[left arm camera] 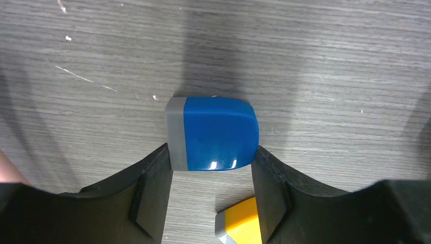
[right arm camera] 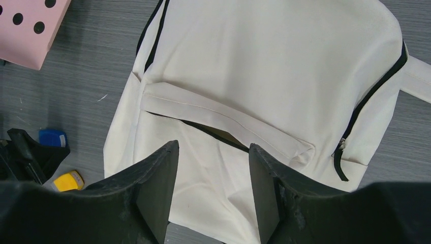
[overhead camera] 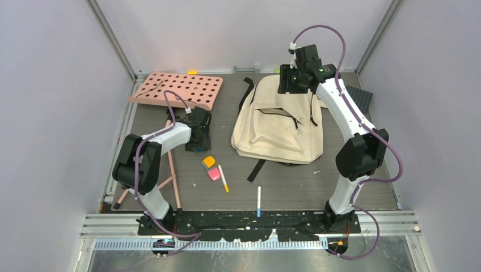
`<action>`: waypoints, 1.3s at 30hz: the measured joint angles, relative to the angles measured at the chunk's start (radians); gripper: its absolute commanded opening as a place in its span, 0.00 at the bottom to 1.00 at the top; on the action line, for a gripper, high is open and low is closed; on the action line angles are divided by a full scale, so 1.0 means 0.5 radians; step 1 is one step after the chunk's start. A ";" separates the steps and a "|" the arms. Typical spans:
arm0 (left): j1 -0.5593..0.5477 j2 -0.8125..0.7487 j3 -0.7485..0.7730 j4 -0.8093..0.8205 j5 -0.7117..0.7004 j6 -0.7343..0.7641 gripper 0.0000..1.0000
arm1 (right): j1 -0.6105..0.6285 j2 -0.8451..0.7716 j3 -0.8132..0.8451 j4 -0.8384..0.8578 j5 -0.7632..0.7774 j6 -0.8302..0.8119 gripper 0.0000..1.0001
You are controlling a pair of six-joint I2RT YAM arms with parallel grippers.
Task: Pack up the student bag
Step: Pick up the stationery from the center of the board.
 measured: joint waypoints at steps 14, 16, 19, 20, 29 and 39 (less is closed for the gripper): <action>-0.284 -0.338 -0.151 0.228 0.171 0.246 0.45 | 0.003 0.079 0.109 -0.127 -0.397 -0.058 0.59; -0.386 -0.489 -0.151 0.323 0.229 0.281 0.45 | 0.009 0.149 0.199 -0.200 -0.557 -0.072 0.58; -0.519 -0.652 -0.134 0.488 0.343 0.291 0.45 | 0.029 0.261 0.309 -0.330 -0.867 -0.078 0.57; -0.557 -0.671 -0.105 0.540 0.400 0.289 0.45 | 0.039 0.285 0.314 -0.375 -0.970 -0.081 0.57; -0.708 -0.617 0.069 0.751 0.626 0.275 0.45 | 0.134 0.330 0.255 -0.642 -1.646 -0.118 0.58; -0.714 -0.610 0.082 0.797 0.636 0.272 0.46 | 0.200 0.327 0.060 -0.734 -1.831 -0.172 0.21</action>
